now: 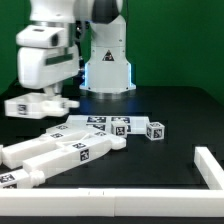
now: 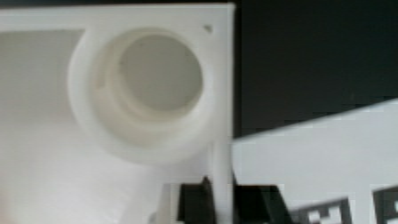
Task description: Assemble chair
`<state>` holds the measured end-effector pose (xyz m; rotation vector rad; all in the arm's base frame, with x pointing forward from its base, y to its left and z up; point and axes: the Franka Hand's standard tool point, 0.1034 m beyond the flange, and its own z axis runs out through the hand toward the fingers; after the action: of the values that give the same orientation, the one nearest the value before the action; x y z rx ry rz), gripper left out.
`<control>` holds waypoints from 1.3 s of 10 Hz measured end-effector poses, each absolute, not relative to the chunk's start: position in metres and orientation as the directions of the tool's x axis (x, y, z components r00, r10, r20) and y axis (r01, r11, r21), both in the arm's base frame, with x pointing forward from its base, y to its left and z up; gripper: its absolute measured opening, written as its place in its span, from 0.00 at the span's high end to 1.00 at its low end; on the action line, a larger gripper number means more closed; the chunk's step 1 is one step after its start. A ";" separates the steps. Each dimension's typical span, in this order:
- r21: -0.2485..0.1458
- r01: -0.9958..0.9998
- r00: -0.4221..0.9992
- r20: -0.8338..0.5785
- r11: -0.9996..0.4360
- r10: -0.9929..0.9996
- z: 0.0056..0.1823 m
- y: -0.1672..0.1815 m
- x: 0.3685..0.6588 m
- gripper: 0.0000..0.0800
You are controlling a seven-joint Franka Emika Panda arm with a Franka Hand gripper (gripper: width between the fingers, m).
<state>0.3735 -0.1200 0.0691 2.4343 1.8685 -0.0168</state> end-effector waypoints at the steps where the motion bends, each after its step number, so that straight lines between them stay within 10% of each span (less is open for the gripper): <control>1: 0.035 0.980 0.195 -0.063 -0.194 0.979 0.070 -0.099 0.386 0.96; 7: 0.014 0.975 -0.220 -0.085 0.222 0.972 0.065 -0.086 0.402 0.96; 10: -0.091 0.871 -0.490 -0.102 0.483 0.865 0.075 -0.047 0.468 0.96; 13: -0.117 0.731 -0.682 -0.083 0.672 0.727 0.071 -0.046 0.475 0.96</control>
Offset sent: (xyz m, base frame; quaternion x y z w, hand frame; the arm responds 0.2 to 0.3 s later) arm 0.0000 0.0000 0.0000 0.0000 0.0000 -0.1296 0.9916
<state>0.4746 -0.0464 0.0711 1.2413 2.8459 -0.2185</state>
